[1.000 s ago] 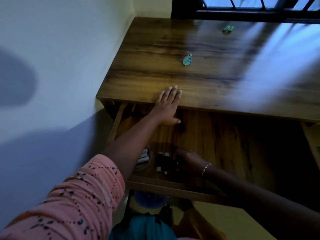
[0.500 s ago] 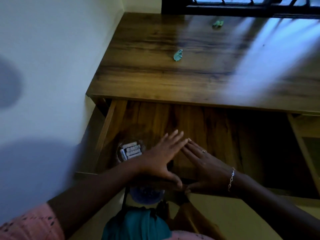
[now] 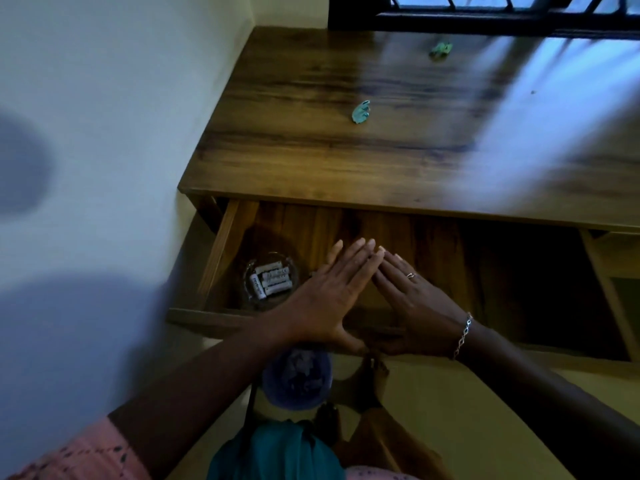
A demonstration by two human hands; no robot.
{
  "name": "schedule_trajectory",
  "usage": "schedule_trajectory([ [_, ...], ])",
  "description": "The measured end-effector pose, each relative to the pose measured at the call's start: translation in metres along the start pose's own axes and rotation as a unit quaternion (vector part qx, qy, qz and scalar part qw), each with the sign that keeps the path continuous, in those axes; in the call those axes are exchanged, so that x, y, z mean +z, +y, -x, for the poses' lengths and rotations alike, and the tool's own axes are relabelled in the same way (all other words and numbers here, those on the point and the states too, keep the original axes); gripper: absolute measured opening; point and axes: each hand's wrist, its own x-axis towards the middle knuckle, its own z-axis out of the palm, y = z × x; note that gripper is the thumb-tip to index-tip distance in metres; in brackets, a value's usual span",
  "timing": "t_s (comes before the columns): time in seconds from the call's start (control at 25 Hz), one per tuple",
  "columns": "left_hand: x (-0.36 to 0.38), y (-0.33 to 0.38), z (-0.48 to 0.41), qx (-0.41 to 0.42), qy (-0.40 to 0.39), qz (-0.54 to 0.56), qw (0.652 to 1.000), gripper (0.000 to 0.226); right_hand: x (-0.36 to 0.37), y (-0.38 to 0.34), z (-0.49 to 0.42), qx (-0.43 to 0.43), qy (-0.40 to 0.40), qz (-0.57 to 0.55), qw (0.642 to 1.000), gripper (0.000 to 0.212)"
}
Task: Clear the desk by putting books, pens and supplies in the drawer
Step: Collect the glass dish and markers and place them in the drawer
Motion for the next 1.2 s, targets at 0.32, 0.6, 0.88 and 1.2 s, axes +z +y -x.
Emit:
schedule_trajectory([
  [0.32,-0.027,-0.027,-0.051,-0.108,0.064,-0.107,0.986,0.102,-0.014,0.053,-0.052,0.088,0.016,0.015,0.996,0.107],
  [0.6,-0.034,-0.051,-0.095,-0.146,0.076,-0.128,0.978,0.074,-0.018,0.097,-0.092,0.142,0.02,0.006,0.99,0.097],
  [0.88,-0.026,-0.055,-0.113,-0.131,0.114,-0.212,0.962,0.052,-0.008,0.101,-0.1,0.142,0.027,0.043,0.989,0.062],
  [1.2,-0.024,-0.058,-0.115,-0.127,0.107,-0.201,0.965,0.046,-0.007,0.099,-0.102,0.164,0.034,0.081,0.983,0.056],
])
